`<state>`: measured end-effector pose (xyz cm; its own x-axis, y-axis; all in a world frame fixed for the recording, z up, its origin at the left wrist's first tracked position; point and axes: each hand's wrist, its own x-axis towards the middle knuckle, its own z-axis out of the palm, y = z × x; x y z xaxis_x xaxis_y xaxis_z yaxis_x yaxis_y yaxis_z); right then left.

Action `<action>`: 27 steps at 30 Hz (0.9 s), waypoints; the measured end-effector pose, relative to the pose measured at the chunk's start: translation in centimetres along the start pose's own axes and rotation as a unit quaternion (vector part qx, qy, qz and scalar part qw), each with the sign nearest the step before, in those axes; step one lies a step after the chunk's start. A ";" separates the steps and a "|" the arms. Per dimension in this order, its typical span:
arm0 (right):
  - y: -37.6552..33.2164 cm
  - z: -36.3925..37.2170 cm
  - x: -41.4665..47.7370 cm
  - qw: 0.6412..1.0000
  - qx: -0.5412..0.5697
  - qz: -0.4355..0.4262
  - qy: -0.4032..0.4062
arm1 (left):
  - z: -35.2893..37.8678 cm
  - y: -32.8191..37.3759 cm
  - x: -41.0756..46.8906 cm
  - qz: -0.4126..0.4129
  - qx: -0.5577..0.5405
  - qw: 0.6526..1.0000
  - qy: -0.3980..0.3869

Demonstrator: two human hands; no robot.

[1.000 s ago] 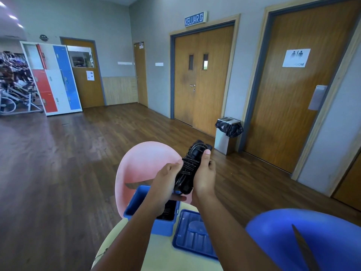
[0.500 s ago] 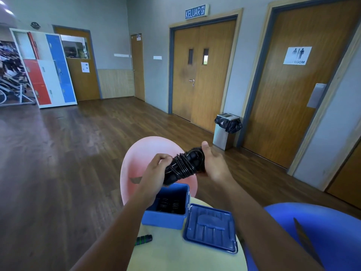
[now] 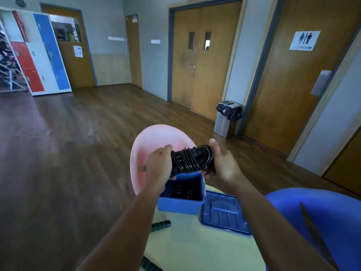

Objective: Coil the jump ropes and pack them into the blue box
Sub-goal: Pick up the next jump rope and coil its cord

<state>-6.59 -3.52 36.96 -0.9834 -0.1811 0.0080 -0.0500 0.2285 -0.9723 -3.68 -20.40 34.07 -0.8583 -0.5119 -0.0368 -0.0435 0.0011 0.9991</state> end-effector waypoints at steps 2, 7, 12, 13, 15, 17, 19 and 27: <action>1.1 0.6 0.0 1.000 0.010 -0.011 0.017 | -0.3 -0.2 0.9 -0.031 0.029 0.999 -0.009; 3.5 0.7 0.8 0.998 0.048 -0.016 0.038 | 0.7 -1.4 2.7 -0.091 0.010 0.996 -0.024; 6.3 -0.2 2.4 0.996 0.072 -0.024 0.036 | 2.7 -2.4 3.2 -0.133 -0.044 0.989 -0.037; 7.0 -0.5 2.9 0.996 0.076 -0.022 0.035 | 3.2 -2.5 3.3 -0.130 -0.045 0.990 -0.042; 8.3 -1.2 4.1 0.996 0.083 -0.008 0.038 | 4.5 -2.7 3.5 -0.125 -0.039 0.991 -0.042; 9.5 -2.0 5.5 0.994 0.101 0.009 0.040 | 5.9 -3.2 3.7 -0.129 -0.049 0.990 -0.034; 10.7 -2.6 6.9 0.989 0.138 0.029 0.041 | 7.3 -4.1 4.0 -0.145 -0.115 0.982 -0.028; 16.0 -2.1 10.6 0.964 0.240 0.112 -0.038 | 11.1 -8.7 4.7 -0.153 -0.156 0.976 0.012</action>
<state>-18.17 0.21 21.96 -0.9437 -0.2524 -0.2138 0.2659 -0.1946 -0.9442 -13.00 -13.24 24.96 -0.8175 -0.4667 -0.3376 -0.1349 -0.4146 0.8999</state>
